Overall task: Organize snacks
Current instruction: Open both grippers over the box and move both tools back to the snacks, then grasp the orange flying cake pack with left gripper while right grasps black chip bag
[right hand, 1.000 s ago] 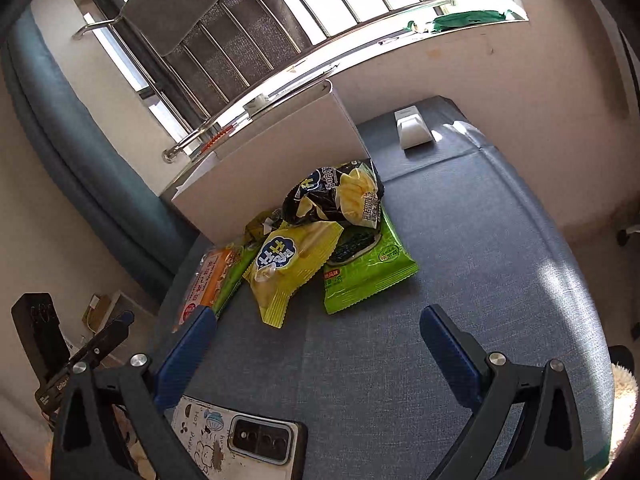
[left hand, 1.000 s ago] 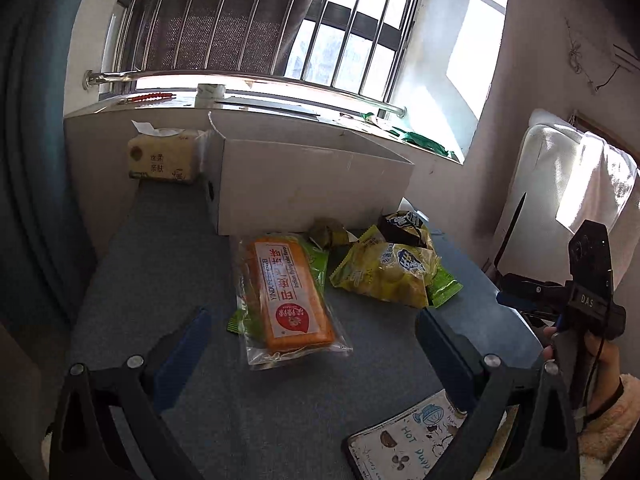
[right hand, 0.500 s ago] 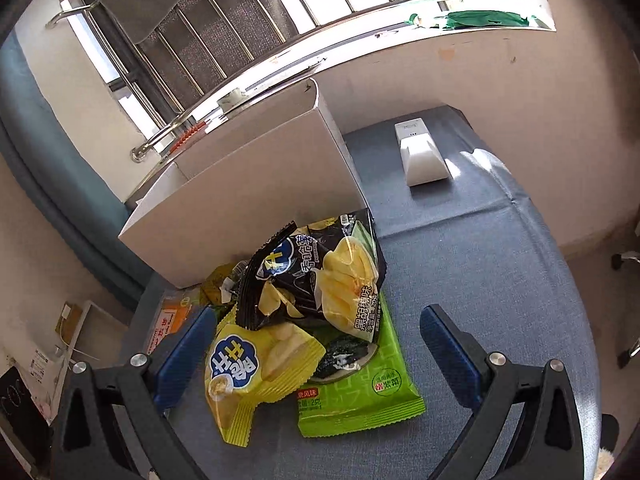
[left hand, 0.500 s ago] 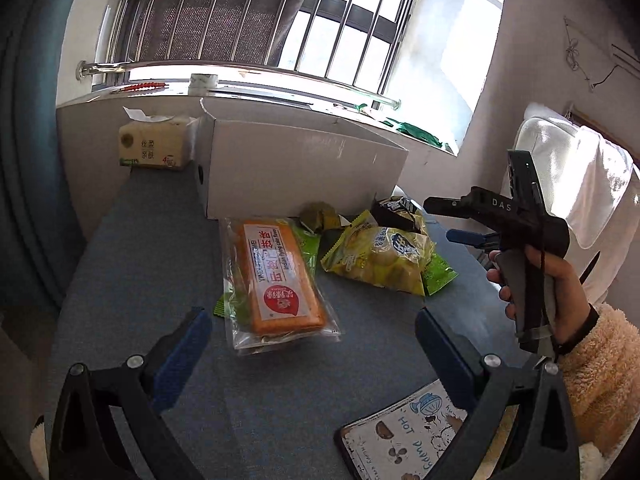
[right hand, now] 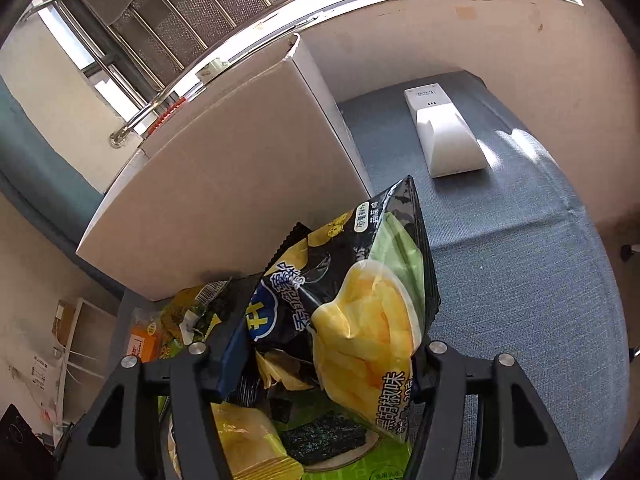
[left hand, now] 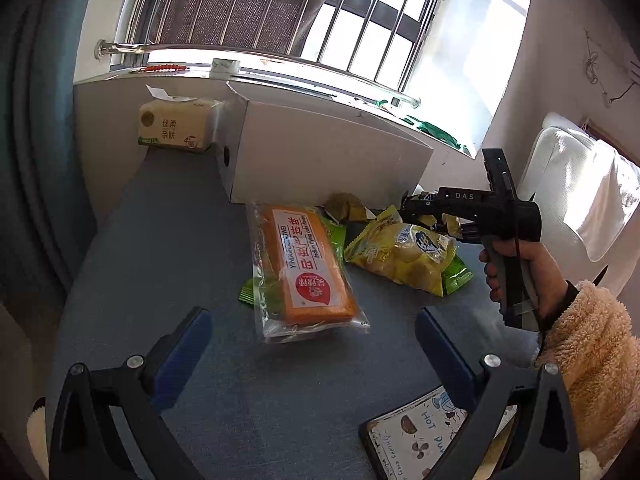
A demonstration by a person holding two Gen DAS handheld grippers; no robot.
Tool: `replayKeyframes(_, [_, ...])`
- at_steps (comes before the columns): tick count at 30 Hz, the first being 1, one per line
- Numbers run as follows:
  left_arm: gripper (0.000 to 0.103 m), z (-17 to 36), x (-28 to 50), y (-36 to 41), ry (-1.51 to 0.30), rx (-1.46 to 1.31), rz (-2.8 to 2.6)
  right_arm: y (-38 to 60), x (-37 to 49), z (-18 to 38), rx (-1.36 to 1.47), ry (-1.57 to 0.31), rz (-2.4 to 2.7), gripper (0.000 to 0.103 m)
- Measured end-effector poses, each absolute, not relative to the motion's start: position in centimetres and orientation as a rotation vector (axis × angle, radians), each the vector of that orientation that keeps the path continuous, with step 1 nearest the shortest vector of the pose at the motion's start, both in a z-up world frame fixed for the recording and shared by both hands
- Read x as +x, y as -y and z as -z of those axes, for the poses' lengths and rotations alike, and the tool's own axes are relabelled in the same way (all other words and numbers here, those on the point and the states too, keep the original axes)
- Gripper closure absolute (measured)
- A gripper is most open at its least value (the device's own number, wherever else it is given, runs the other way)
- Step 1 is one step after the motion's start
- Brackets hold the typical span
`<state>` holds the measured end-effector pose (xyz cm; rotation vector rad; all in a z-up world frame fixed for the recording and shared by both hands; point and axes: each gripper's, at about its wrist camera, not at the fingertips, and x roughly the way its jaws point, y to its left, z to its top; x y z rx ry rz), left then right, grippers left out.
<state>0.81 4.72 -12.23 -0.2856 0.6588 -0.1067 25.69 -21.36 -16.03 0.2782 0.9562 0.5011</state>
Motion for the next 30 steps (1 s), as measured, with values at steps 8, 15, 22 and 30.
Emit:
replayKeyframes(8, [0.000, 12.1, 2.5, -4.2, -0.681, -0.261, 0.105, 23.5, 20.6, 11.4, 0.318, -0.787, -0.622, 0.041])
replayKeyframes(15, [0.000, 12.4, 7.2, -2.8, -0.786, -0.165, 0.076, 25.0, 14.1, 9.3, 0.314, -0.702, -0.682, 0.041])
replayKeyframes(22, [0.000, 14.0, 11.4, -1.6, -0.876, -0.058, 0.023, 27.1, 10.0, 11.1, 0.368, -0.724, -0.662, 0.041])
replayKeyframes(30, [0.024, 15.6, 12.6, -1.9, -0.937, -0.042, 0.029, 27.8, 9.4, 12.0, 0.357, -0.739, -0.646, 0.040])
